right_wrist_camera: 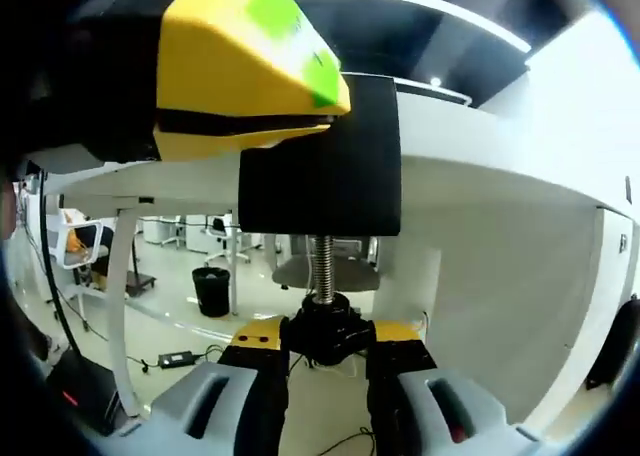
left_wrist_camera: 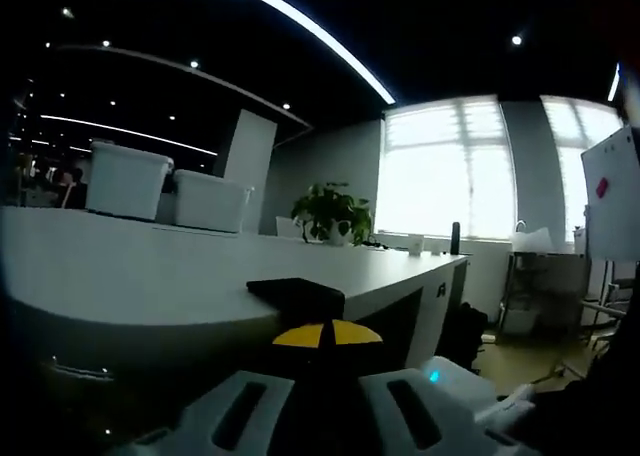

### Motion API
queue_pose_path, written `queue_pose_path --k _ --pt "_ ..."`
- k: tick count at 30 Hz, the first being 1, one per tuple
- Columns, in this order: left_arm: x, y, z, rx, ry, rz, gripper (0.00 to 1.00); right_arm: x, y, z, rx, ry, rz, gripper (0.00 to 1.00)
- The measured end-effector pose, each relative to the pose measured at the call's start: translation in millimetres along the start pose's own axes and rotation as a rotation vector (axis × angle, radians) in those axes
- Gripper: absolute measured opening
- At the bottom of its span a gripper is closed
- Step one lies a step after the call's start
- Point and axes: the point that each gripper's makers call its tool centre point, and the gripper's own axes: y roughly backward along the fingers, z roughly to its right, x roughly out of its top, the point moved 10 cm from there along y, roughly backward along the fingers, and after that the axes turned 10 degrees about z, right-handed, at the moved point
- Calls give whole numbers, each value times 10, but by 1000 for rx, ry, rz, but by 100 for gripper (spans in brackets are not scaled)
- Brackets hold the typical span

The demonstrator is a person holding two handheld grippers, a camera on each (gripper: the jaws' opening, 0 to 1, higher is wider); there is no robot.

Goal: Clamp the fixed fixture on the desktop, loosen the retaining clip, secure it to the edge of the desk, and tighten the retaining clip.

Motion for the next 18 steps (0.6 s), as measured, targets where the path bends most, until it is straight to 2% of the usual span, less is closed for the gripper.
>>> queue_pose_path --k 4,7,9,13,14,18 --pt "4 15 16 3 -21 0 1 -2 -18 13 30 18 -8 25" --pt "-11 24 19 13 1 18 1 4 -24 50 97 15 -17 25" --pt "-11 23 19 15 12 21 1 -8 -45 98 182 6 -22 24" --pt "11 12 46 17 -35 2 1 -24 -101 224 347 -4 -15 24" --pt "17 10 53 19 -52 -4 1 -26 -116 248 398 15 -8 24" --pt "37 0 72 30 -79 -19 1 -41 -205 370 566 -11 0 24"
